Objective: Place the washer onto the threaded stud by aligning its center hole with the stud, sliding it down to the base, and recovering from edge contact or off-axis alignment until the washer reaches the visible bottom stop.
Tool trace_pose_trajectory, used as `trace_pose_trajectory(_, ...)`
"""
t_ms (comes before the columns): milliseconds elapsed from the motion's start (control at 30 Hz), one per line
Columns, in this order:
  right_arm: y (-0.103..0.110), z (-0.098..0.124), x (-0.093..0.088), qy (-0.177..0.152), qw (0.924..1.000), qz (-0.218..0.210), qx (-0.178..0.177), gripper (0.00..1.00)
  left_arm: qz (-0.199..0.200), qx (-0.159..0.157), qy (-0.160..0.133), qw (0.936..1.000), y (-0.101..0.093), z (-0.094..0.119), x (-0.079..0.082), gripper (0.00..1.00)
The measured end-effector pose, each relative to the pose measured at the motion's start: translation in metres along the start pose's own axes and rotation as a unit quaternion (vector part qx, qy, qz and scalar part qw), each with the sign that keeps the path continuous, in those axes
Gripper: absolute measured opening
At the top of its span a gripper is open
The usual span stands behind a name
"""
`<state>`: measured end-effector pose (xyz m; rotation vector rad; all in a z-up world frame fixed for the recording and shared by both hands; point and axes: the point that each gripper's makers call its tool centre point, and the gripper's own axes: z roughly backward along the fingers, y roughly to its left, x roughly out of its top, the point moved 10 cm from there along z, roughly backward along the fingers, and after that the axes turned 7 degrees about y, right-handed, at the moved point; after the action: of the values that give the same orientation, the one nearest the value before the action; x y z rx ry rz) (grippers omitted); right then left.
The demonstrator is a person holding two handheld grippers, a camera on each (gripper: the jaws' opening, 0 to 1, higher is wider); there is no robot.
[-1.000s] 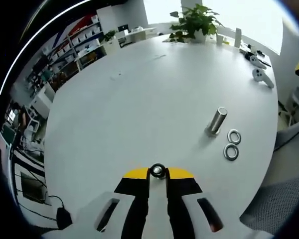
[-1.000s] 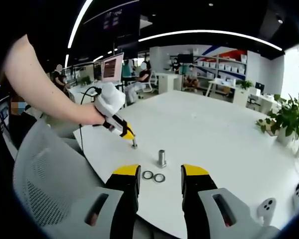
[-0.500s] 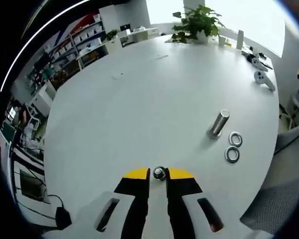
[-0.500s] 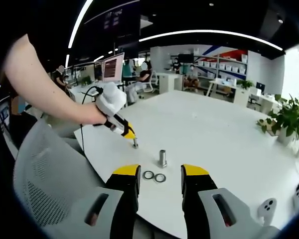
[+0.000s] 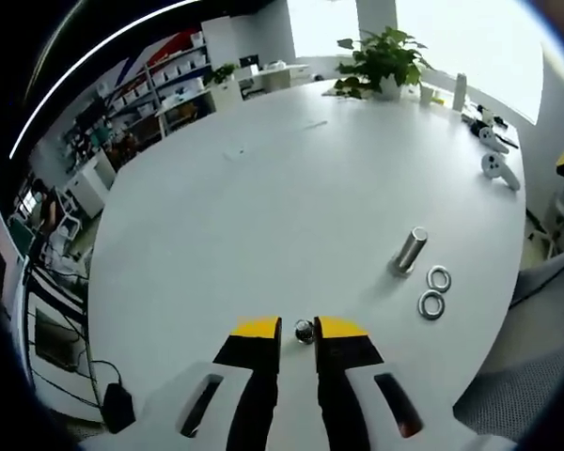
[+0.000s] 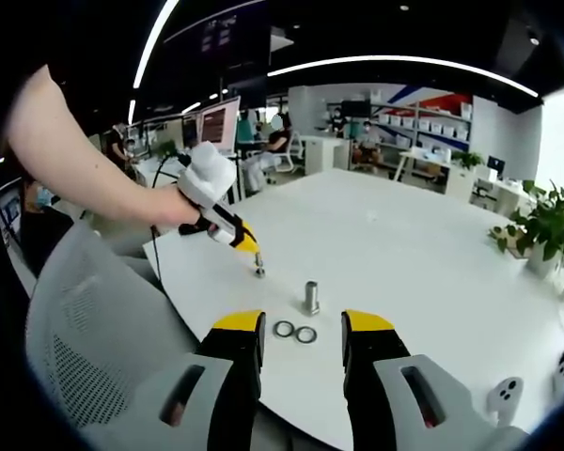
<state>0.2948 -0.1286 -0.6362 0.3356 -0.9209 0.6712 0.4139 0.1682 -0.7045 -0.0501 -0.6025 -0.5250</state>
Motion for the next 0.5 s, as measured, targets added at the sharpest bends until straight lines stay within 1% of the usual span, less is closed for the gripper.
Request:
trace_pose_trajectory(100, 0.0, 0.0, 0.0, 0.0, 1.0, 0.0, 0.001, 0.34, 0.003, -0.001, -0.005, 1.0, -0.001, 0.004, -0.001, 0.13)
trace_pose_trajectory(233, 0.0, 0.0, 0.0, 0.0, 1.0, 0.001, 0.001, 0.34, 0.019, -0.003, -0.023, 0.9996, -0.002, 0.012, -0.001, 0.14)
trace_pose_trajectory(500, 0.0, 0.0, 0.0, -0.002, 1.0, 0.0, 0.002, 0.34, 0.026, -0.015, -0.048, 0.9984, -0.017, 0.036, -0.004, 0.14)
